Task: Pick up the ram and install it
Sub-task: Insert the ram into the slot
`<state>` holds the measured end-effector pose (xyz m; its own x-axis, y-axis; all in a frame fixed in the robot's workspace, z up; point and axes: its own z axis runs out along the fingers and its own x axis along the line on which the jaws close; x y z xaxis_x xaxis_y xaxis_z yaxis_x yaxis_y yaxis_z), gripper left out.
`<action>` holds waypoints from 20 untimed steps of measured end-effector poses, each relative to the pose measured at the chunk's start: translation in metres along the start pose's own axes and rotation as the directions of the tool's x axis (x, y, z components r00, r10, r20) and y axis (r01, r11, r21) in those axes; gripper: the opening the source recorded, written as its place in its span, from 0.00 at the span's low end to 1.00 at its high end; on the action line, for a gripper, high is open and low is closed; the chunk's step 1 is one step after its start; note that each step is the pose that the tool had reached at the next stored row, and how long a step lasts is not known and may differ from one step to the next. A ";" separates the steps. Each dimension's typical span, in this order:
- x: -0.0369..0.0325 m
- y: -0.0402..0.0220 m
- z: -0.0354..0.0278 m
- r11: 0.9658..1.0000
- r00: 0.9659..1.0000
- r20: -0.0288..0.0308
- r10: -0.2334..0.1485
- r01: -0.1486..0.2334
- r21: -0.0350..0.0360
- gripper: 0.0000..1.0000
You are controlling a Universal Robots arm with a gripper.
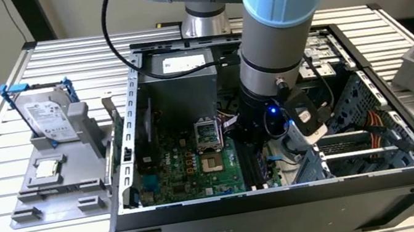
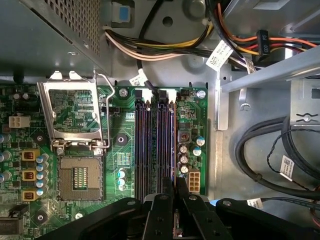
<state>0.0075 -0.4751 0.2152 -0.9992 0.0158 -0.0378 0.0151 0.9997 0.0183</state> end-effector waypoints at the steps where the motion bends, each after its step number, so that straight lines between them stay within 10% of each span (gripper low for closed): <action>1: 0.0001 0.0000 0.0008 1.000 1.000 0.000 0.000 0.000 0.000 0.00; 20: 0.0021 -0.0001 0.0016 1.000 1.000 0.000 0.000 0.000 0.002 0.00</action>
<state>0.0054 -0.4751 0.2136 -0.9992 0.0160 -0.0378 0.0154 0.9997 0.0164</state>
